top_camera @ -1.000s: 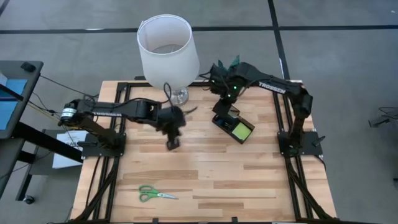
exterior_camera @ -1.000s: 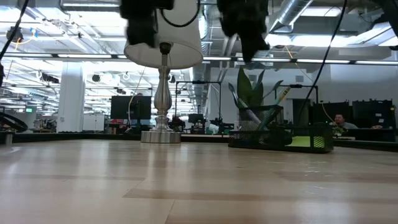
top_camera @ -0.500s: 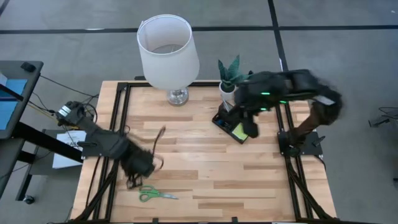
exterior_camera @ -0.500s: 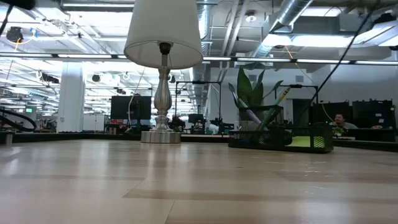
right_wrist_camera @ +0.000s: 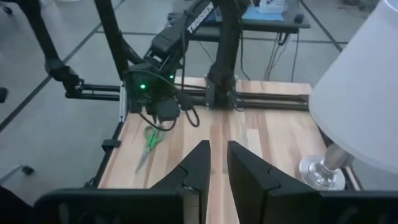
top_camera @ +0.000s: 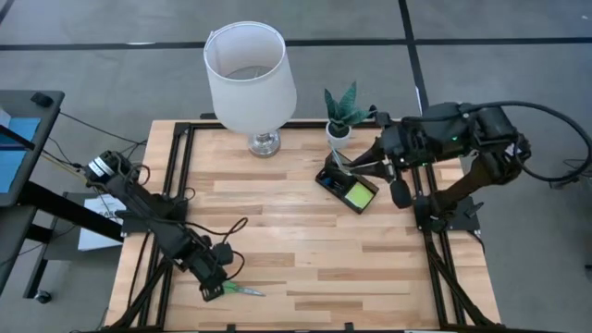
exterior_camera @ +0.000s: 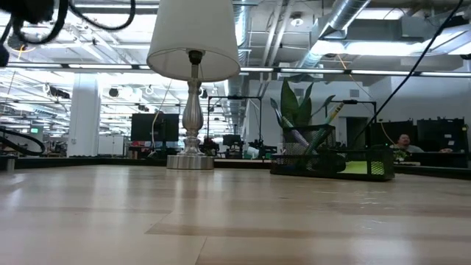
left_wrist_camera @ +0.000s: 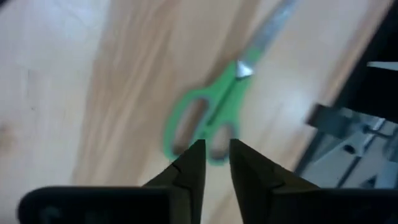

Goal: Pick and place office supplies into organizer
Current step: Put the green scissors into the black organizer

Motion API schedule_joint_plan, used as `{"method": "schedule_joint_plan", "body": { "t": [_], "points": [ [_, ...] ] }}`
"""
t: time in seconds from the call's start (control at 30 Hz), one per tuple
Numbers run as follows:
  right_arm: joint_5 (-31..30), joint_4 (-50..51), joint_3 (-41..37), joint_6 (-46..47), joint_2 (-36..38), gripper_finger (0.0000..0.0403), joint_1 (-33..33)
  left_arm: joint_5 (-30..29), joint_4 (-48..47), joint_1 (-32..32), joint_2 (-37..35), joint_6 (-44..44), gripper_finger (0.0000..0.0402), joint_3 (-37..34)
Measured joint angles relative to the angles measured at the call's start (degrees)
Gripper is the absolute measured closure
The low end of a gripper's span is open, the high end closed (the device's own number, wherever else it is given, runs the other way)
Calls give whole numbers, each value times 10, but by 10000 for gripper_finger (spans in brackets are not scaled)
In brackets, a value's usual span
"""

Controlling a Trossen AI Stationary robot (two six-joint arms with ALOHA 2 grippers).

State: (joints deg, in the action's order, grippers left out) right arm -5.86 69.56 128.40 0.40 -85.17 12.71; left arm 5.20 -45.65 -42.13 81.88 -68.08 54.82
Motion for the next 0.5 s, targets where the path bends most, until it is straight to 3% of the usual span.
{"method": "schedule_joint_plan", "body": {
  "t": [0.23,0.33,0.5],
  "points": [
    [17,3,0,14,-5,355,0,-5,48,-3,13,7,288,-61],
    [19,3,0,23,-4,355,0,14,98,-6,36,19,284,-70],
    [19,4,0,25,-5,355,0,19,83,-10,91,32,292,-69]
  ]
}}
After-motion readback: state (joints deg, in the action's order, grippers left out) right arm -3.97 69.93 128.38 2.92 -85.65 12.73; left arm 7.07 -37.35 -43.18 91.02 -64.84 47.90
